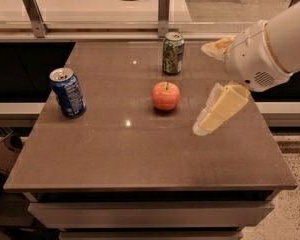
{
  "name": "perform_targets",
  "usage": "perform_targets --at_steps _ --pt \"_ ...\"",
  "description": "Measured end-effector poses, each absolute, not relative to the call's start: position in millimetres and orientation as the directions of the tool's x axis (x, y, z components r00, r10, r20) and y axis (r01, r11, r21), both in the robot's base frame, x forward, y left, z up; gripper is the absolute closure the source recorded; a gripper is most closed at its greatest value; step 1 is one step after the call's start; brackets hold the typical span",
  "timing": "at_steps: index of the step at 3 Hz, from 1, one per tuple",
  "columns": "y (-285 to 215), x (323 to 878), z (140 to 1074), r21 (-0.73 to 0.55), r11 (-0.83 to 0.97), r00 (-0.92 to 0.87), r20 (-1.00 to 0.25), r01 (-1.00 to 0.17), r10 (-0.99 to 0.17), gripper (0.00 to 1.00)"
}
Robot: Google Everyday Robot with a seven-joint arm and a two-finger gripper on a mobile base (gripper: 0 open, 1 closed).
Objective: Pick pepsi can
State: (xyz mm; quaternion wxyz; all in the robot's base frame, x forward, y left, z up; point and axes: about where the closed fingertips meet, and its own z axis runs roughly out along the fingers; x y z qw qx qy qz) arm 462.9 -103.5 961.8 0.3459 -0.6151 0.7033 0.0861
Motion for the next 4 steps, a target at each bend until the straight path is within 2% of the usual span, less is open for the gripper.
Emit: perform_targets --at_steps 2,3,4 --pt "-18 492 939 -0.248 0.217 0.069 -0.793 -0.944 -0.605 0.00" --pt "13 502 937 -0.224 0.195 0.084 -0.834 -0.955 -0.546 0.00" --pt "15 503 936 -0.221 0.194 0.084 -0.836 -0.956 -0.542 0.00"
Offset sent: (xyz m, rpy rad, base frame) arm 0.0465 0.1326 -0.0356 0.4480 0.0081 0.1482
